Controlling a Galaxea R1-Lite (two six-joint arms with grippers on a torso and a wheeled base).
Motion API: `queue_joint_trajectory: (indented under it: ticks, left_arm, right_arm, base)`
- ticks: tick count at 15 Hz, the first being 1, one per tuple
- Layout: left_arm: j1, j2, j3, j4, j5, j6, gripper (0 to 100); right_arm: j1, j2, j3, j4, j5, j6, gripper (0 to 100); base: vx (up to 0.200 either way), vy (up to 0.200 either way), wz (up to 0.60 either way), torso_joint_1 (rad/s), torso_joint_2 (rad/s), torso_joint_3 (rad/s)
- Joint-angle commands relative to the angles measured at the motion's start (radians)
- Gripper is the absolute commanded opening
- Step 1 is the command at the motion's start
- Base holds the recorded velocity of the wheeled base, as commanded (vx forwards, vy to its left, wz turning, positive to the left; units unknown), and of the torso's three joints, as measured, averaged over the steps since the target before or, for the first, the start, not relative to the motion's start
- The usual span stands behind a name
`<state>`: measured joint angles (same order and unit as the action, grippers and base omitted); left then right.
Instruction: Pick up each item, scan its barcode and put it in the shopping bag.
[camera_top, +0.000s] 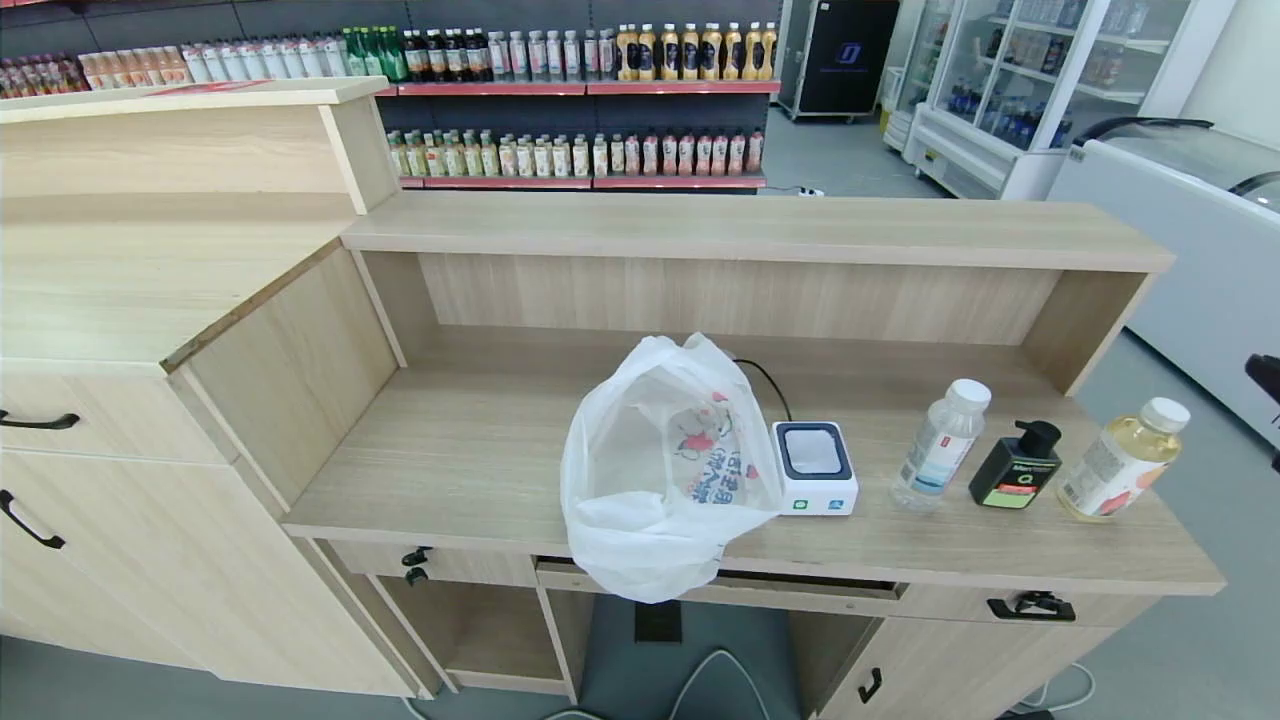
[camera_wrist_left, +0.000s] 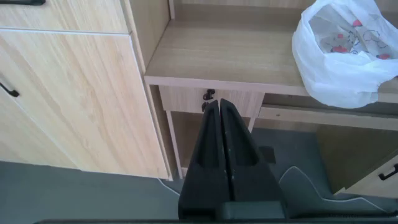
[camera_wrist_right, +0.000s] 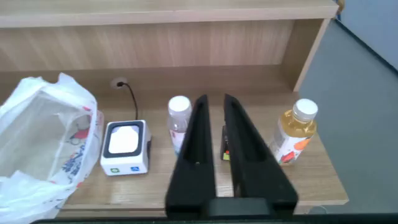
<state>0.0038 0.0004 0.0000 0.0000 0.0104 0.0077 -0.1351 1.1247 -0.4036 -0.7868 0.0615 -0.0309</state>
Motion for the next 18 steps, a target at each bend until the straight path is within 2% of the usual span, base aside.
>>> queue_joint_trajectory:
  ticks: [1, 3, 4, 7, 10, 13, 18]
  left_arm:
    - [0.001, 0.0, 0.0, 0.0, 0.0, 0.0, 0]
    - [0.001, 0.0, 0.0, 0.0, 0.0, 0.0, 0]
    - [0.001, 0.0, 0.0, 0.0, 0.0, 0.0, 0]
    - [0.001, 0.0, 0.0, 0.0, 0.0, 0.0, 0]
    - [0.001, 0.0, 0.0, 0.0, 0.0, 0.0, 0]
    - [0.001, 0.0, 0.0, 0.0, 0.0, 0.0, 0]
    - [0.001, 0.0, 0.0, 0.0, 0.0, 0.0, 0]
  right_arm:
    - [-0.018, 0.234, 0.035, -0.08, 0.012, -0.007, 100]
    - [-0.015, 0.331, 0.075, -0.25, 0.035, -0.011, 100]
    - [-0.015, 0.374, 0.08, -0.293, 0.04, -0.026, 100]
    - [-0.021, 0.472, 0.072, -0.298, 0.038, -0.047, 100]
    - [-0.035, 0.639, 0.042, -0.361, 0.029, -0.05, 100]
    - [-0.044, 0.715, -0.011, -0.376, -0.045, -0.061, 100]
    - [-0.017, 0.788, -0.044, -0.384, -0.035, -0.124, 100]
  base:
    - [0.0, 0.0, 0.0, 0.0, 0.0, 0.0]
    - [0.0, 0.0, 0.0, 0.0, 0.0, 0.0]
    - [0.0, 0.0, 0.0, 0.0, 0.0, 0.0]
    - [0.0, 0.0, 0.0, 0.0, 0.0, 0.0]
    - [0.0, 0.0, 0.0, 0.0, 0.0, 0.0]
    - [0.0, 0.0, 0.0, 0.0, 0.0, 0.0]
    - [0.0, 0.0, 0.0, 0.0, 0.0, 0.0]
